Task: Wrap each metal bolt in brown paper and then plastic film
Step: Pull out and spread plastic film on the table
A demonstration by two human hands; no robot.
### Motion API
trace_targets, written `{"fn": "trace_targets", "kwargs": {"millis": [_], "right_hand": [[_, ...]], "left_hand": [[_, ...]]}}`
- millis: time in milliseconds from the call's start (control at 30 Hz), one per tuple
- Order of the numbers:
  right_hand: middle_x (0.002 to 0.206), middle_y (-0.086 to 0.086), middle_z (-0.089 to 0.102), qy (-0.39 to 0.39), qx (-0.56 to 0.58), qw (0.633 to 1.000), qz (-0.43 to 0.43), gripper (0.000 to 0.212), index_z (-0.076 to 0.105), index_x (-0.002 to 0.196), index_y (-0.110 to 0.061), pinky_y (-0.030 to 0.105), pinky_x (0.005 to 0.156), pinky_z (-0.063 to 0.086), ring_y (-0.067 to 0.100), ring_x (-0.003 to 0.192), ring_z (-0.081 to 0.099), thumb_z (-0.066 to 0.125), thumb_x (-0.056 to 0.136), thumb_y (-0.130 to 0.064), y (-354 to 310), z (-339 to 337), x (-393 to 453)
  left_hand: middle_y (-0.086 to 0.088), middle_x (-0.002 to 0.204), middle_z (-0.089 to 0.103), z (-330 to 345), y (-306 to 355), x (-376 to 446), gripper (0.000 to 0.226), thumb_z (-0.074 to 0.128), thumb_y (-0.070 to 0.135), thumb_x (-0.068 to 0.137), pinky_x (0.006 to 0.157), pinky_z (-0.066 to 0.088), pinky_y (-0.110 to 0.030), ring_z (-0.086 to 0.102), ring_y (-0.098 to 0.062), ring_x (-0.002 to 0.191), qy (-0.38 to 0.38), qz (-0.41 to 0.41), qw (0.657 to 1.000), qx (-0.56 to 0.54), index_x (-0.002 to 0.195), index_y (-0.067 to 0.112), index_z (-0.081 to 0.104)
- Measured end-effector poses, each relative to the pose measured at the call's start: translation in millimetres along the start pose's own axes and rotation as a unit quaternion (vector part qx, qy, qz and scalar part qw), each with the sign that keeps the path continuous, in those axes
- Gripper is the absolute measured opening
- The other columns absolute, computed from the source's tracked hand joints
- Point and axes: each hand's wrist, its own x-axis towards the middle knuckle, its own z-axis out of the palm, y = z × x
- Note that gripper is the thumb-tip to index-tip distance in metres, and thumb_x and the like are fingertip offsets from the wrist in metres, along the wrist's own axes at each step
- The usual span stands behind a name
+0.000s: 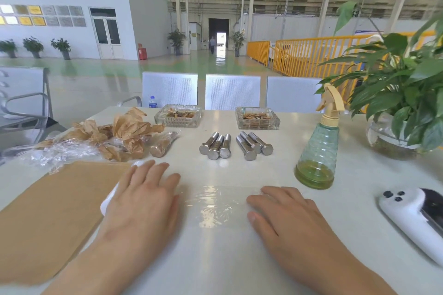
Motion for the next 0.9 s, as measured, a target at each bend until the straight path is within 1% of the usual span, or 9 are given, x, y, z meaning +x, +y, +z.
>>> {"fn": "trace_targets", "kwargs": {"millis": [67, 200, 333, 467, 633, 733, 833, 867, 900], "right_hand": [[0.149, -0.021, 0.034, 0.013, -0.012, 1.000, 0.005, 0.040, 0.041, 0.136, -0.045, 0.035, 0.109, 0.027, 0.010, 0.140, 0.022, 0.022, 0.101, -0.056, 2, -1, -1], [0.142, -0.023, 0.039, 0.023, -0.009, 0.999, 0.021, 0.040, 0.046, 0.131, -0.043, 0.033, 0.104, 0.029, 0.008, 0.136, 0.027, 0.023, 0.101, -0.056, 10, -2, -2], [0.140, -0.027, 0.038, 0.056, 0.007, 0.998, 0.025, 0.039, 0.042, 0.136, -0.047, 0.031, 0.107, 0.029, 0.005, 0.133, 0.029, 0.025, 0.101, -0.055, 18, 0, -4], [0.137, -0.031, 0.038, 0.087, 0.022, 0.996, 0.012, 0.038, 0.043, 0.136, -0.048, 0.027, 0.107, 0.028, 0.001, 0.130, 0.028, 0.029, 0.101, -0.053, 15, 1, -5], [0.134, -0.034, 0.038, 0.109, 0.051, 0.992, -0.028, 0.037, 0.042, 0.135, -0.050, 0.025, 0.108, 0.026, -0.004, 0.129, 0.026, 0.031, 0.100, -0.052, -1, -2, -7], [0.134, -0.037, 0.036, 0.110, 0.078, 0.989, -0.059, 0.037, 0.041, 0.136, -0.052, 0.020, 0.107, 0.021, -0.007, 0.130, 0.022, 0.030, 0.100, -0.053, -18, -2, -9], [0.133, -0.037, 0.036, 0.101, 0.103, 0.985, -0.095, 0.050, 0.043, 0.134, -0.053, 0.017, 0.106, 0.020, -0.011, 0.131, 0.022, 0.019, 0.091, -0.056, -35, 1, -13], [0.131, -0.036, 0.041, 0.089, 0.100, 0.986, -0.101, 0.052, 0.049, 0.131, -0.052, 0.019, 0.107, 0.025, -0.009, 0.130, 0.029, 0.020, 0.089, -0.056, -43, 2, -15], [0.125, -0.033, 0.051, 0.080, 0.090, 0.987, -0.109, 0.049, 0.058, 0.123, -0.050, 0.021, 0.103, 0.036, -0.006, 0.125, 0.043, 0.025, 0.086, -0.053, -49, 5, -18]], "left_hand": [[-0.008, 0.146, 0.054, -3, -8, 2, 0.045, 0.065, 0.035, 0.089, 0.113, 0.036, -0.050, 0.042, -0.036, 0.141, -0.003, -0.042, 0.999, 0.008, 0.131, 0.021, 0.065], [0.004, 0.159, 0.028, -1, -18, 4, 0.053, 0.038, 0.056, 0.096, 0.117, 0.027, -0.041, 0.021, -0.025, 0.150, -0.006, -0.081, 0.996, 0.022, 0.145, 0.036, 0.039], [0.008, 0.160, 0.027, 0, -22, -1, 0.051, 0.029, 0.059, 0.097, 0.115, 0.029, -0.040, 0.024, -0.022, 0.148, -0.001, -0.091, 0.996, 0.000, 0.142, 0.040, 0.039], [0.005, 0.161, 0.027, 3, -20, -7, 0.058, 0.026, 0.062, 0.097, 0.115, 0.031, -0.041, 0.024, -0.024, 0.149, -0.012, -0.094, 0.995, -0.004, 0.148, 0.036, 0.035], [0.001, 0.154, 0.041, -1, -35, -8, 0.063, 0.024, 0.057, 0.096, 0.109, 0.039, -0.048, 0.038, -0.030, 0.138, 0.051, -0.115, 0.989, -0.082, 0.148, 0.027, 0.043], [0.001, 0.144, 0.049, 10, -66, -10, 0.058, 0.016, 0.059, 0.100, 0.100, 0.045, -0.055, 0.047, -0.035, 0.127, 0.127, -0.141, 0.975, -0.121, 0.140, 0.031, 0.048], [0.004, 0.133, 0.050, 43, -126, -11, 0.057, 0.012, 0.063, 0.097, 0.087, 0.053, -0.054, 0.055, -0.033, 0.110, 0.167, -0.182, 0.965, -0.083, 0.133, 0.035, 0.046], [0.005, 0.130, 0.052, 59, -151, -10, 0.057, 0.011, 0.067, 0.095, 0.085, 0.054, -0.053, 0.056, -0.032, 0.107, 0.155, -0.206, 0.963, -0.078, 0.129, 0.037, 0.046], [0.005, 0.127, 0.055, 77, -176, -11, 0.057, 0.012, 0.071, 0.091, 0.084, 0.055, -0.054, 0.058, -0.032, 0.105, 0.140, -0.230, 0.960, -0.083, 0.125, 0.041, 0.046]]}}
